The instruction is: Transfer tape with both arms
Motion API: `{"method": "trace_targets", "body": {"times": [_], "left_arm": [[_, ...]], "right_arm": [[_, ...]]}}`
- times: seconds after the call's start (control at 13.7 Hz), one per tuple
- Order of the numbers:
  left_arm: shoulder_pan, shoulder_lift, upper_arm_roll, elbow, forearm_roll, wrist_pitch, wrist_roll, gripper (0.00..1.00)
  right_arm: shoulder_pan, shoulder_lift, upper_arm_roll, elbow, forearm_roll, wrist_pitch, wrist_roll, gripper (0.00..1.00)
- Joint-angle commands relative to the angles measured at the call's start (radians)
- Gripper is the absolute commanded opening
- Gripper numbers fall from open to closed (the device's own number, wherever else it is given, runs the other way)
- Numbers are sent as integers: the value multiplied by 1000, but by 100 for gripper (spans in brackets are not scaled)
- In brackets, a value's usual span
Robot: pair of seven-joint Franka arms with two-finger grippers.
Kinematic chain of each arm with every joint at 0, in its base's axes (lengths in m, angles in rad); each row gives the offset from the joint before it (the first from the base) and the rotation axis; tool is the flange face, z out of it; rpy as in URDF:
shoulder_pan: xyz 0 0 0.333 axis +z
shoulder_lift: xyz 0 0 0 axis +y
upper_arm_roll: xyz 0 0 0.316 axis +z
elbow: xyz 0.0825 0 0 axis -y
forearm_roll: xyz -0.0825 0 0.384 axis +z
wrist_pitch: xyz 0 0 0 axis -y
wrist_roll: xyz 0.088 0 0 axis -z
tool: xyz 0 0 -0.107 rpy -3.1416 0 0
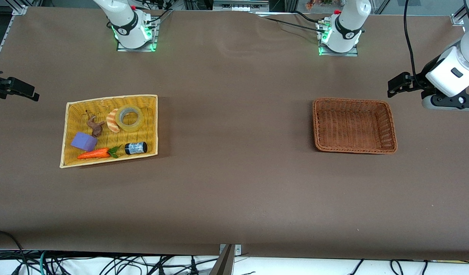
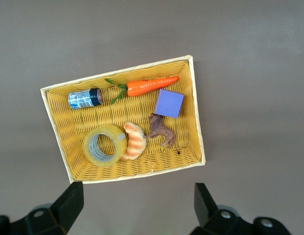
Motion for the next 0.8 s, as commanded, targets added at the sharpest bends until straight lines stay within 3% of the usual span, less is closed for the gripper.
{"method": "trace_targets", "body": {"times": [0.0, 0.73], "left_arm": [[3, -15, 4, -3, -23, -13, -1, 100], [3, -15, 4, -3, -23, -13, -1, 100]], "right_arm": [[-7, 8, 18, 24, -21, -9, 4, 100], [-5, 8, 20, 34, -21, -12, 7, 100]]}}
